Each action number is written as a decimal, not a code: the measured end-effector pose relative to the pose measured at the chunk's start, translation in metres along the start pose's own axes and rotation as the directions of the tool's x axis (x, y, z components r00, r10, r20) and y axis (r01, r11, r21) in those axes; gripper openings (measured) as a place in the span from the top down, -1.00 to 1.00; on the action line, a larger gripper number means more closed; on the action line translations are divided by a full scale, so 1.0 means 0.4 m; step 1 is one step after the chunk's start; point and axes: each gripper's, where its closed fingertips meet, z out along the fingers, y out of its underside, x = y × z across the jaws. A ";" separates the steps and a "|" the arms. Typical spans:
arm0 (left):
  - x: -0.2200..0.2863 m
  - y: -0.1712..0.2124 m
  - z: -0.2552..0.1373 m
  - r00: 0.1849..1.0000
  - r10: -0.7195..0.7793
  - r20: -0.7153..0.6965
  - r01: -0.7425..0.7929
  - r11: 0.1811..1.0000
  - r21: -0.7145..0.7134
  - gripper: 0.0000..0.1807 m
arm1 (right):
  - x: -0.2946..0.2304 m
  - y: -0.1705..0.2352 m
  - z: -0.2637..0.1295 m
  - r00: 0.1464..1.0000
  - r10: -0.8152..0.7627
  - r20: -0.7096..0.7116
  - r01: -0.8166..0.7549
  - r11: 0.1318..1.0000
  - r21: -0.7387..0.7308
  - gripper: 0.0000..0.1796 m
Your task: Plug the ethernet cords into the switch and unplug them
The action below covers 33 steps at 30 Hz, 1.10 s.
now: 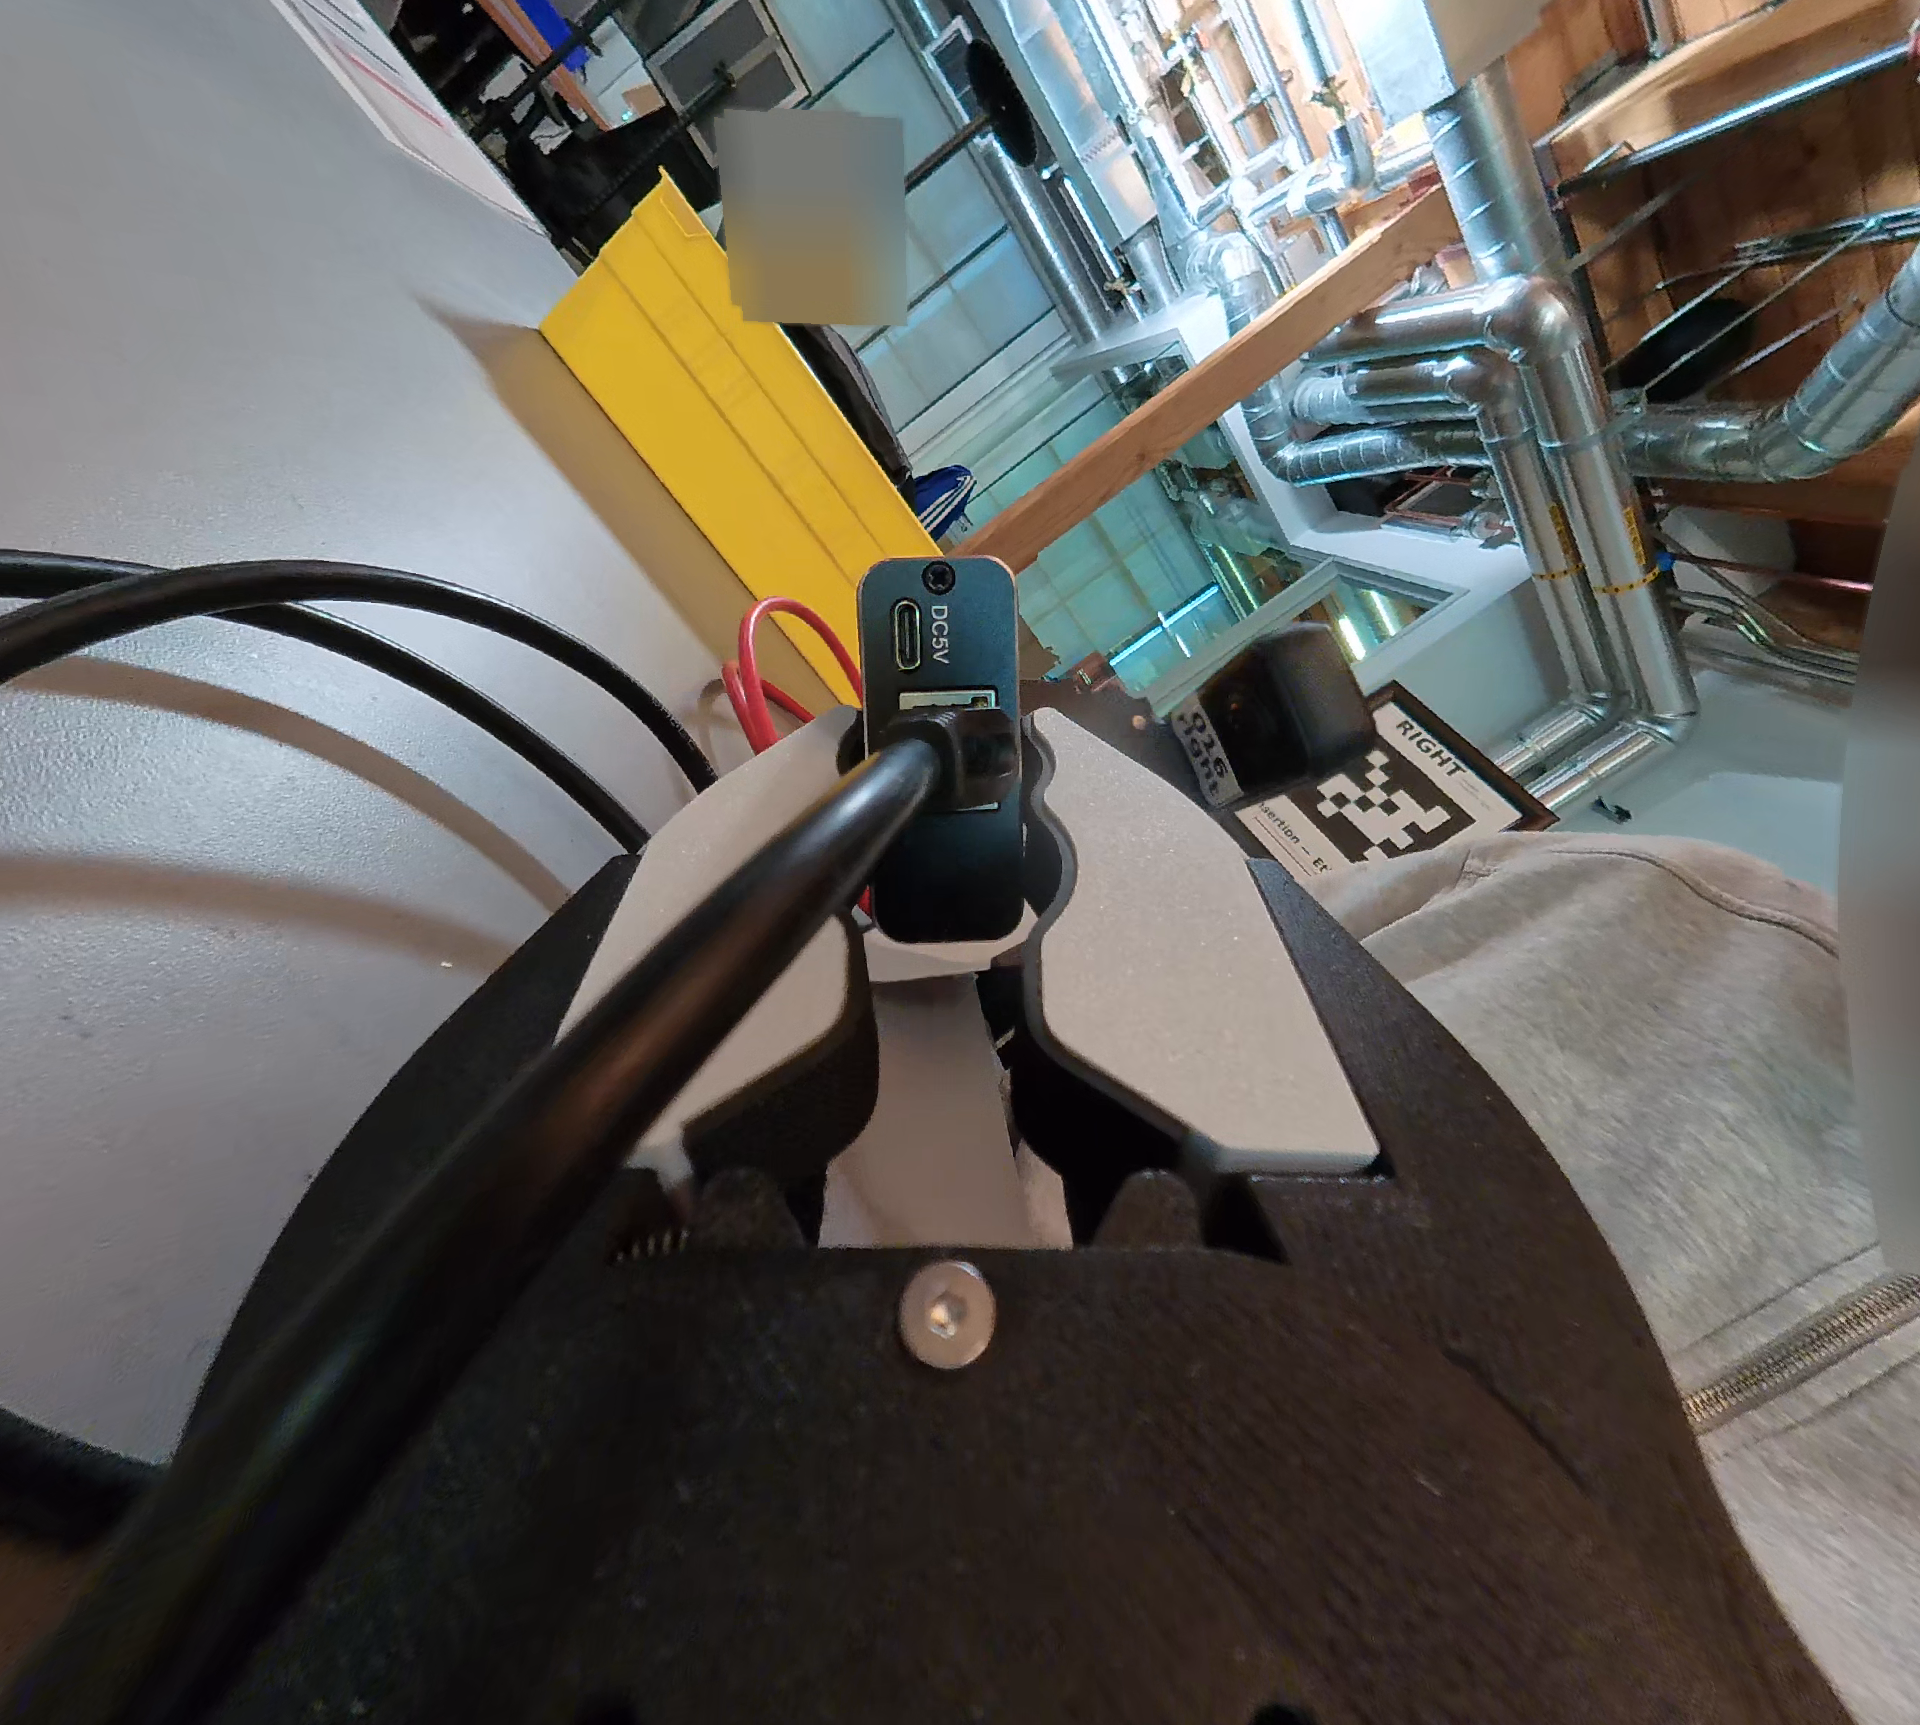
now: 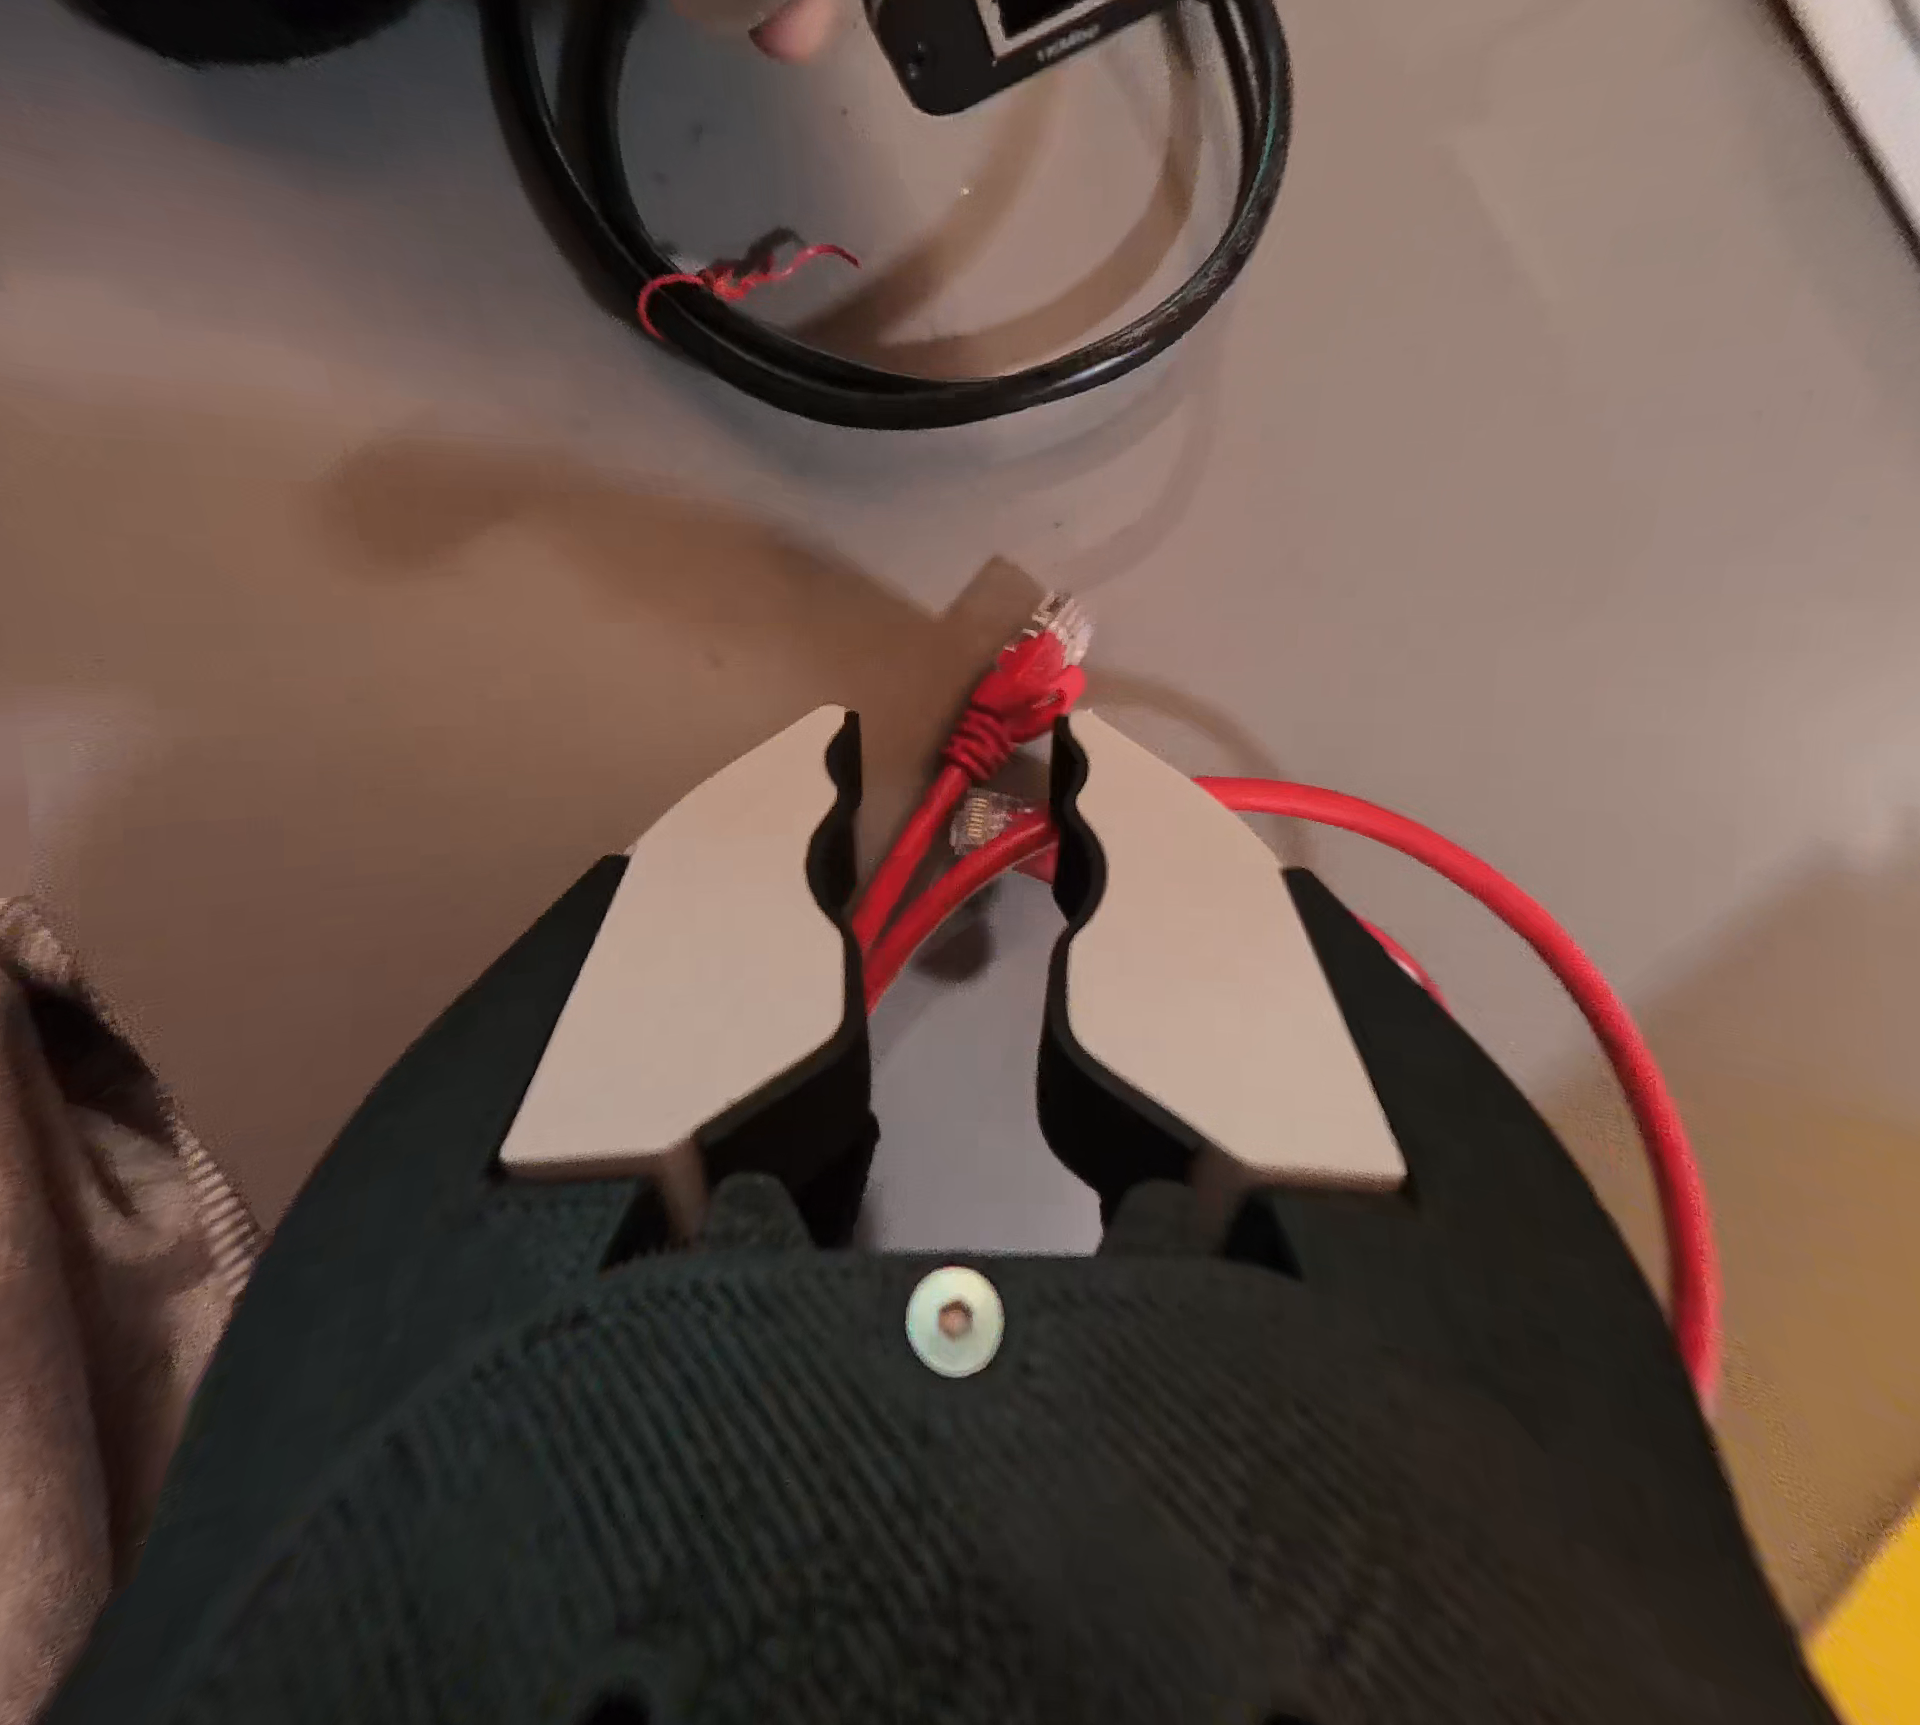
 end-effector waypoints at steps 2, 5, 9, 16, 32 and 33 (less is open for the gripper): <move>0.000 -0.001 0.000 1.000 -0.002 -0.002 0.002 1.000 0.001 0.74 | 0.004 0.000 0.006 1.000 0.022 0.017 -0.022 1.000 0.022 0.65; 0.000 -0.001 0.000 1.000 -0.003 -0.005 0.003 1.000 0.001 0.74 | 0.016 0.004 0.010 1.000 0.015 0.020 -0.015 1.000 0.021 0.77; 0.001 0.000 0.001 1.000 -0.012 -0.009 0.012 1.000 -0.003 0.74 | 0.025 0.005 0.009 0.997 -0.077 0.001 0.077 0.997 0.021 0.88; -0.002 0.031 0.022 0.973 -0.228 -0.032 0.227 0.974 -0.015 0.69 | 0.082 -0.085 -0.091 0.747 -0.510 -0.427 0.572 0.820 0.021 0.90; 0.001 0.038 0.076 0.942 -0.334 -0.018 0.326 0.903 0.280 0.75 | 0.097 -0.120 -0.126 0.296 -0.726 -0.620 0.755 0.576 -0.314 0.91; 0.000 0.039 0.076 0.941 -0.339 -0.019 0.329 0.898 0.291 0.73 | 0.098 -0.120 -0.126 0.289 -0.728 -0.622 0.755 0.573 -0.320 0.91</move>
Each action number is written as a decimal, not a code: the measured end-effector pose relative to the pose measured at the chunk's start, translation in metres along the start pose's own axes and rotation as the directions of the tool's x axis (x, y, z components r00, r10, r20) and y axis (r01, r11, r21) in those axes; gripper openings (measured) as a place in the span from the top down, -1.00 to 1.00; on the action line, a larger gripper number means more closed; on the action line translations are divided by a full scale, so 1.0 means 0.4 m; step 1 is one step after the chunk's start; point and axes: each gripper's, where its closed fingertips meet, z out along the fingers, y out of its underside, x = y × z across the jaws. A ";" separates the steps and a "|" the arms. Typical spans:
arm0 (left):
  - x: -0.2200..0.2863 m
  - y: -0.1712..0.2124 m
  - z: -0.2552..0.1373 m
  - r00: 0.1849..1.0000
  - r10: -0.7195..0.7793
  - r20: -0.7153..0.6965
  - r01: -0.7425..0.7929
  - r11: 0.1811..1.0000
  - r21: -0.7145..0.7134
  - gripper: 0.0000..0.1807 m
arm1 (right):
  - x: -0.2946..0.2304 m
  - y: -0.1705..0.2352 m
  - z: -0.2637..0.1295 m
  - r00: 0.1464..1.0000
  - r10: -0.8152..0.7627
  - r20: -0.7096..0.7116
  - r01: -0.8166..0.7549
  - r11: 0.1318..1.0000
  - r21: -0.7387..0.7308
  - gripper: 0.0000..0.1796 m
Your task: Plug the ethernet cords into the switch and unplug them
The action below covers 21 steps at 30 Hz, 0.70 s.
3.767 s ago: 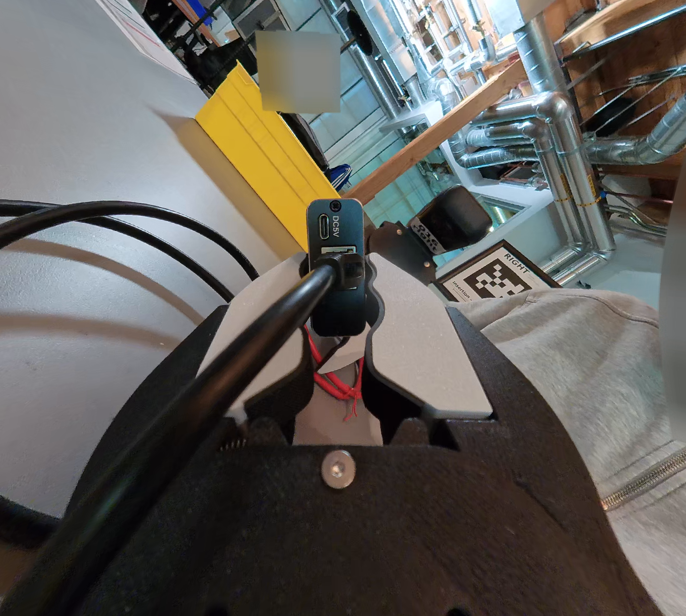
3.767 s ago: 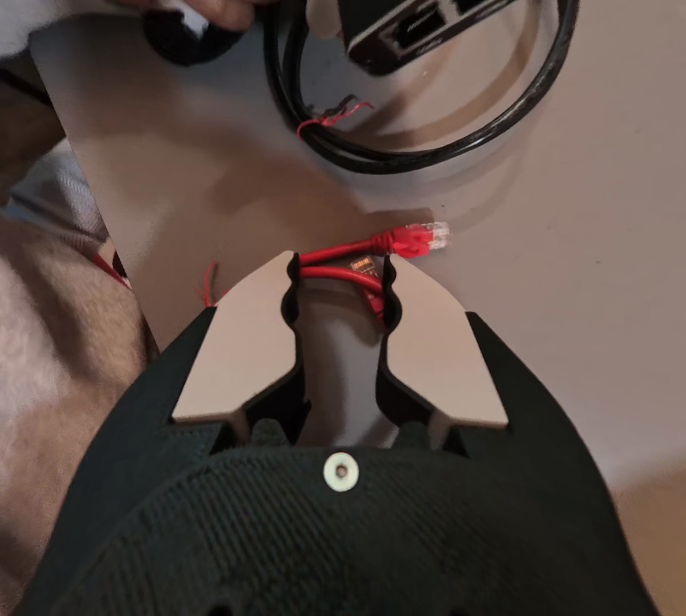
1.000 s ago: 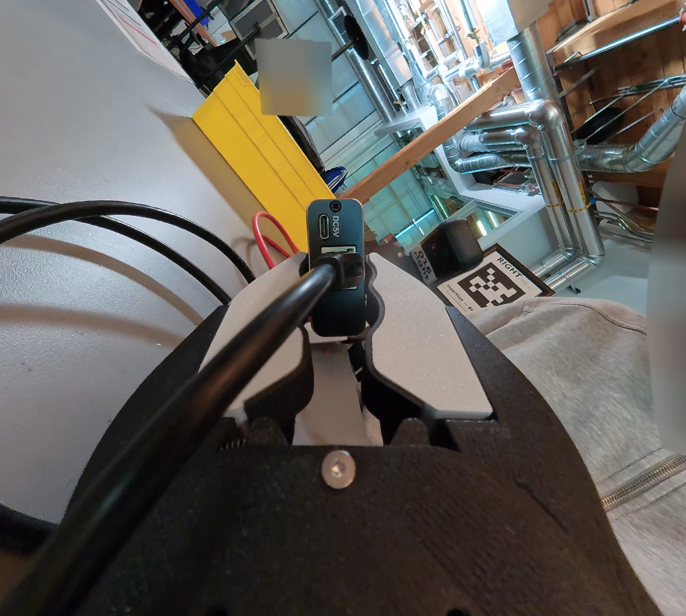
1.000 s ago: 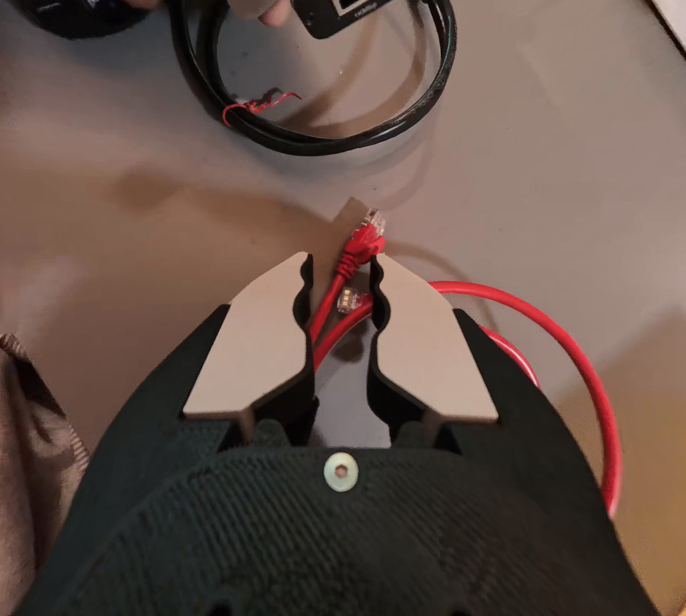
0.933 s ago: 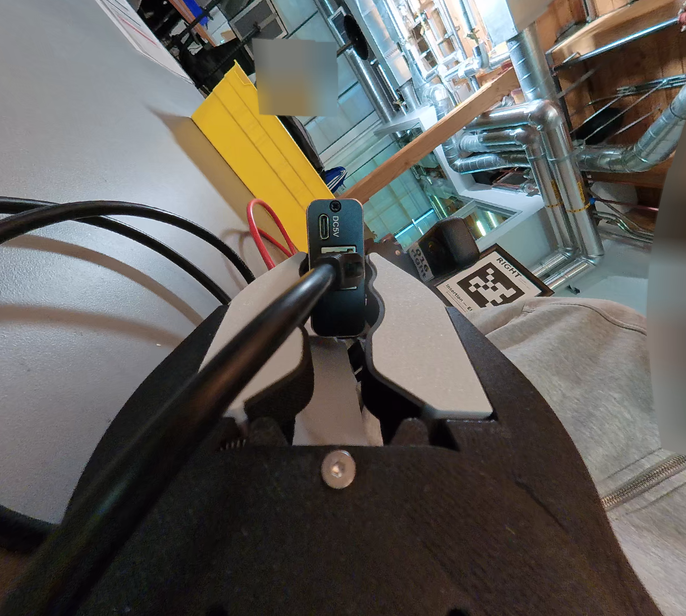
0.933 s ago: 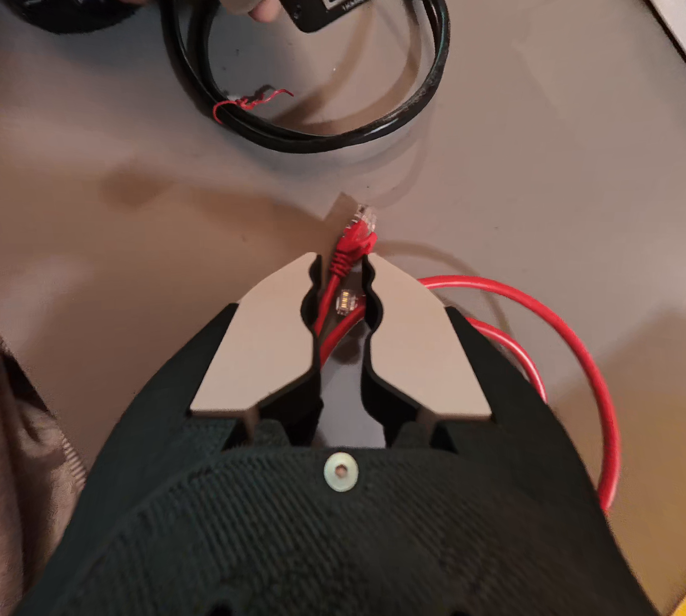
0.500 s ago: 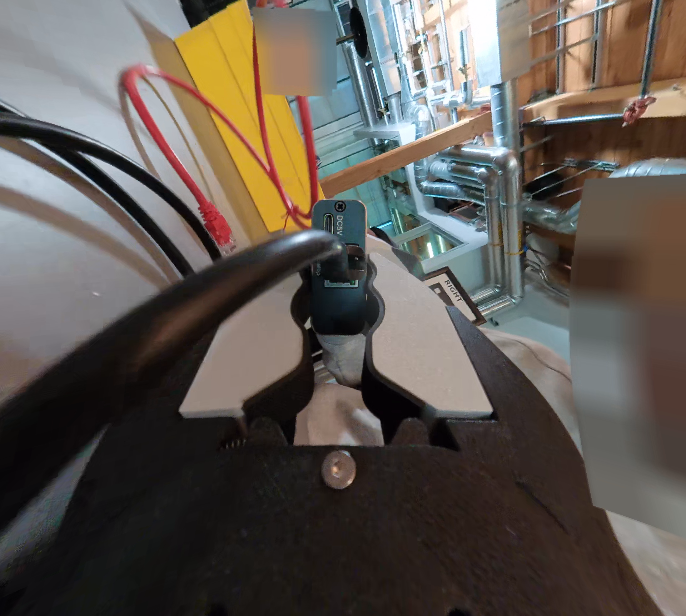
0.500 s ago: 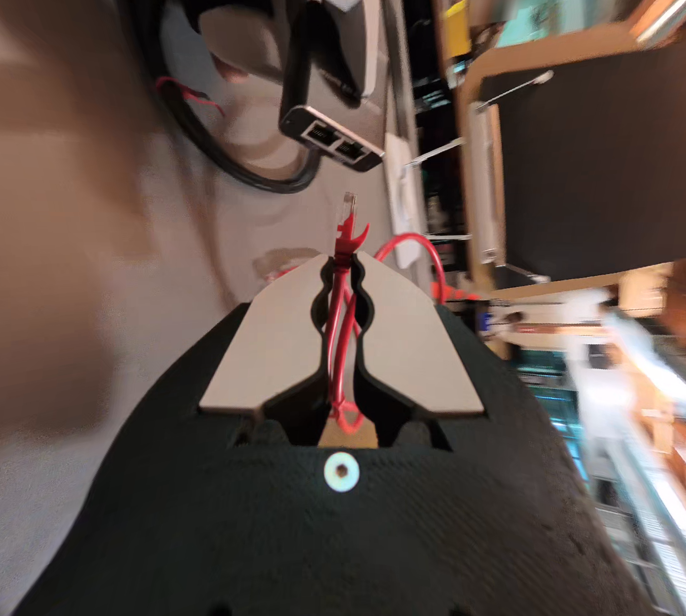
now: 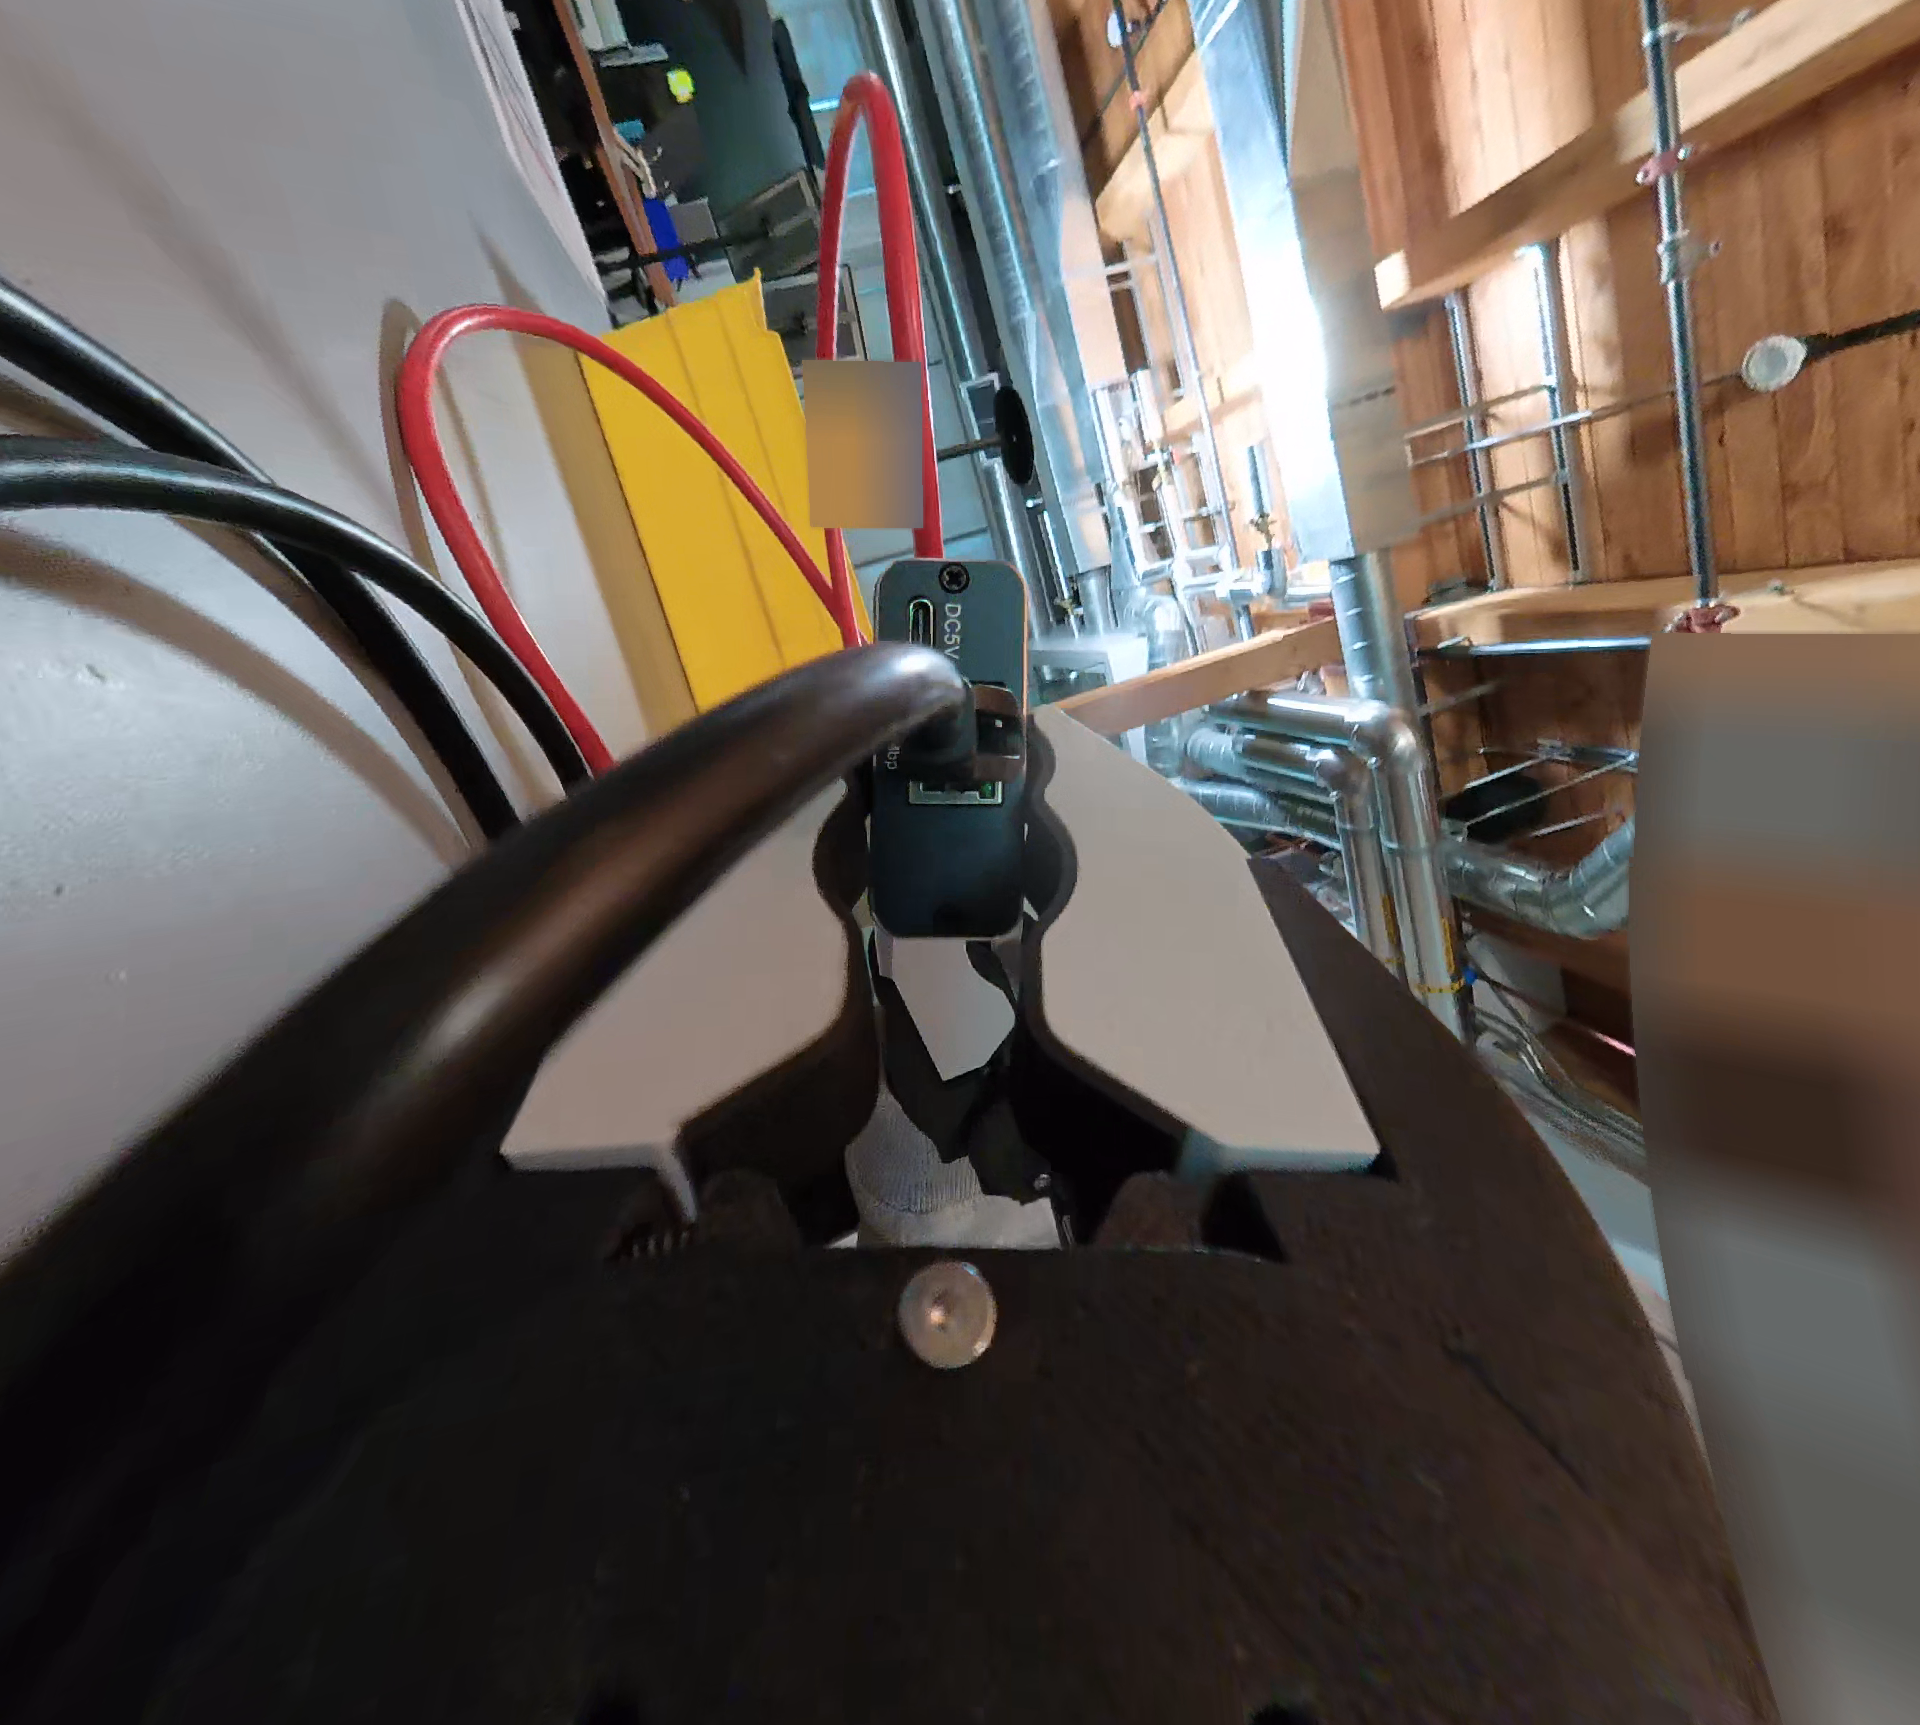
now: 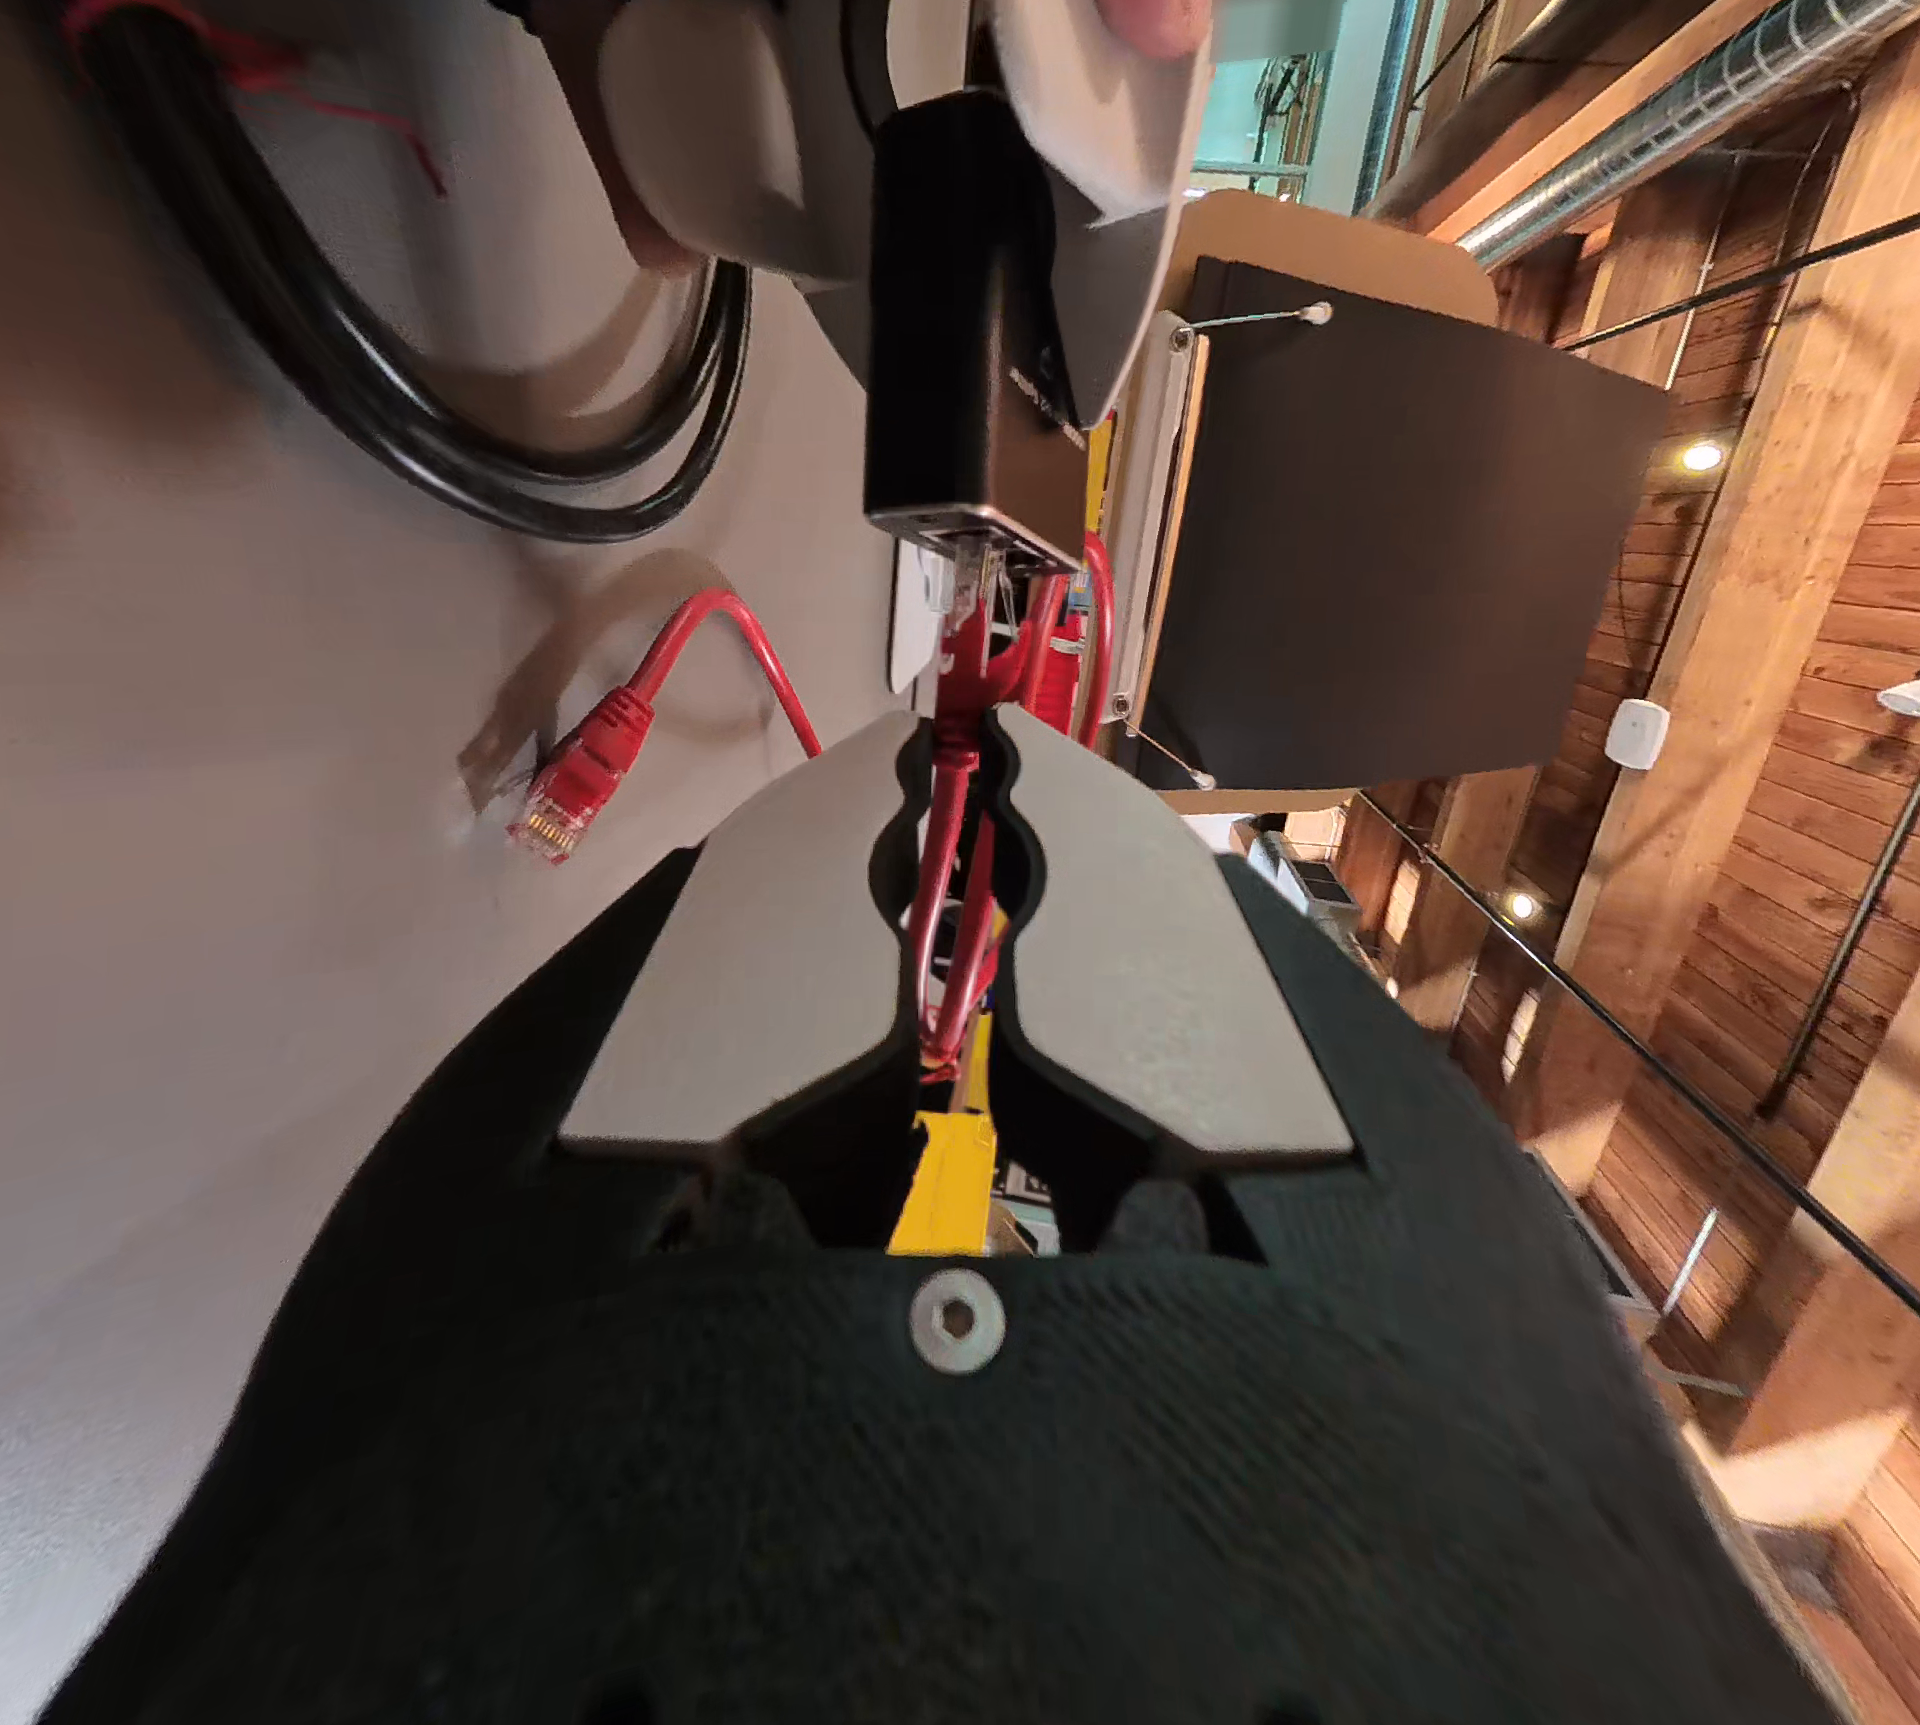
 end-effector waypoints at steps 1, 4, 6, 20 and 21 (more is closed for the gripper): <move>-0.002 0.000 -0.001 1.000 -0.003 0.001 0.003 1.000 0.012 0.73 | -0.001 0.000 0.001 1.000 -0.006 -0.002 0.006 1.000 -0.004 0.91; -0.003 -0.006 -0.005 1.000 -0.001 0.012 0.000 0.998 0.062 0.73 | -0.002 -0.002 0.002 0.999 -0.036 -0.024 0.035 0.999 -0.023 0.91; -0.002 -0.013 -0.010 1.000 0.009 0.019 -0.011 0.994 0.108 0.73 | -0.005 -0.006 0.004 0.998 -0.054 -0.041 0.052 0.998 -0.037 0.91; -0.009 -0.019 -0.018 0.999 0.015 0.041 -0.020 0.993 0.120 0.73 | -0.010 -0.020 0.002 0.981 -0.154 -0.119 0.149 0.988 -0.047 0.91; -0.010 -0.020 -0.019 0.999 0.013 0.041 -0.018 0.992 0.121 0.73 | -0.010 -0.023 0.001 0.981 -0.152 -0.122 0.148 0.988 -0.044 0.90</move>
